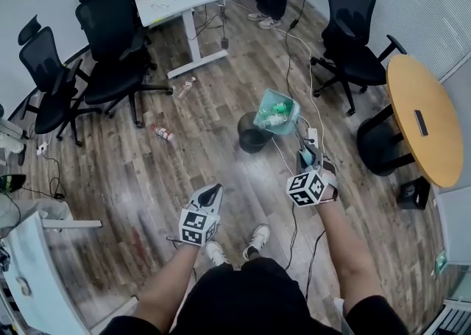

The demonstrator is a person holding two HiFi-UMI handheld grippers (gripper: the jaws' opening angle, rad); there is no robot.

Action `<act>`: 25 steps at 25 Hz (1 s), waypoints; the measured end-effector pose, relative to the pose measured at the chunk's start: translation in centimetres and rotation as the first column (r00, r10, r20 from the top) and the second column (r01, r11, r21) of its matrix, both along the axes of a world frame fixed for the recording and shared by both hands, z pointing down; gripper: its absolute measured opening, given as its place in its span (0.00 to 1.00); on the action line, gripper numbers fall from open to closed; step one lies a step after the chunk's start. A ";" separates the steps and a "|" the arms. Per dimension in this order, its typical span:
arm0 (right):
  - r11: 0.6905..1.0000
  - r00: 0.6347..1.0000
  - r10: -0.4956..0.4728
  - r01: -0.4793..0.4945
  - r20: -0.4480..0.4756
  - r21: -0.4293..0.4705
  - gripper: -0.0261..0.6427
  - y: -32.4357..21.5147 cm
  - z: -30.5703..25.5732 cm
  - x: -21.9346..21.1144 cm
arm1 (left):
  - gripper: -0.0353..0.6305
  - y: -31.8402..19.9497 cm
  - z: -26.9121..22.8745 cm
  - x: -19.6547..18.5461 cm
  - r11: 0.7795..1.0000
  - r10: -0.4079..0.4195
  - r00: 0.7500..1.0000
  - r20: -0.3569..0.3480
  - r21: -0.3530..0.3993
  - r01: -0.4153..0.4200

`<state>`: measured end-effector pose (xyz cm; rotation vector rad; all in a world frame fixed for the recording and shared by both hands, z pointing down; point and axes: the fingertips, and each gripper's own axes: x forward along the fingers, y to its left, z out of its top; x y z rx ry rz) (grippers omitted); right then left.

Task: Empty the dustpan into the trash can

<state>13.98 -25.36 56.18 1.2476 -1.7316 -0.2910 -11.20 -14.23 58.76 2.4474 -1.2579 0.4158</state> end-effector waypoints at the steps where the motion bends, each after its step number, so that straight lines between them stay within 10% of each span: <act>1: 1.000 0.999 -0.028 0.028 -0.031 0.005 0.20 -0.1 0.2 -0.5 | 0.09 -0.4 0.0 0.0 1.000 -0.005 1.000 0.003 0.000 0.005; 7: 0.978 0.957 -0.204 0.207 -0.205 -0.006 0.21 -0.5 1.3 -4.3 | 0.09 -2.5 -0.5 0.4 1.000 -0.002 1.000 -0.008 0.013 0.002; 15: 0.885 0.801 -0.451 0.458 -0.393 -0.081 0.21 1.6 2.9 -7.2 | 0.09 -3.0 -0.4 0.3 1.000 -0.014 1.000 -0.008 -0.001 0.014; 25: 0.841 0.701 -0.511 0.527 -0.498 -0.121 0.22 0.7 1.7 -7.0 | 0.09 -1.9 0.6 0.0 0.999 -0.016 1.000 -0.008 -0.030 0.016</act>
